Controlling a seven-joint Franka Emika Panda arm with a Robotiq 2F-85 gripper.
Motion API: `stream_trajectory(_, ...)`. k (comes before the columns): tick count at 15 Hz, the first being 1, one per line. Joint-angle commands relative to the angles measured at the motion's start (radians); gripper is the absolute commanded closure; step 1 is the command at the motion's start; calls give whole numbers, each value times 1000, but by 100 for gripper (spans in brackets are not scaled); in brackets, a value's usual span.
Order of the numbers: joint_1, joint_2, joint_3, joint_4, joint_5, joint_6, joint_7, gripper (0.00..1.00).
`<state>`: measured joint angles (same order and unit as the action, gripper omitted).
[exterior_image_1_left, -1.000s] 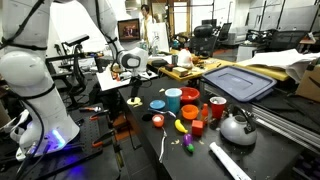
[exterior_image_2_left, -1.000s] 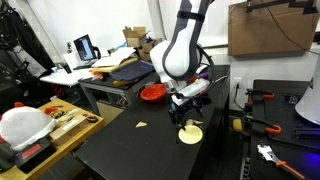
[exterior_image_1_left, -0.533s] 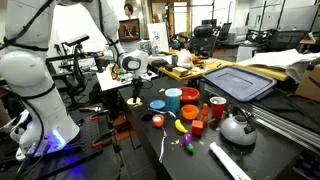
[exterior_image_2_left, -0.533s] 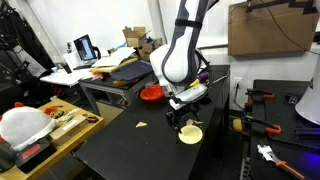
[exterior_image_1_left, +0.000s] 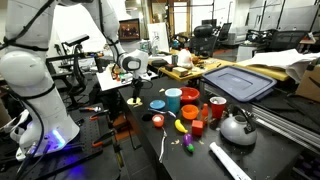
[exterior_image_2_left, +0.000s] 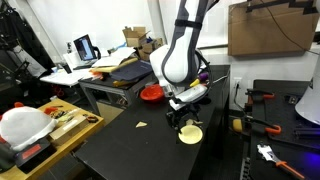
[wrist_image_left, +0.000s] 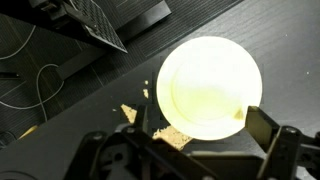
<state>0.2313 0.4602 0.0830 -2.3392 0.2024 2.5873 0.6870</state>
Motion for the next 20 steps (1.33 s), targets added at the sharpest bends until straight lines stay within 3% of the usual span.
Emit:
stream_trajectory(1, 13, -29, -7, -20, 7, -12, 7, 0)
stream_trajectory(11, 96, -24, -81, -1, -111, -25, 135, 0)
stream_trajectory(20, 93, -28, -72, -3, -131, -49, 140, 0)
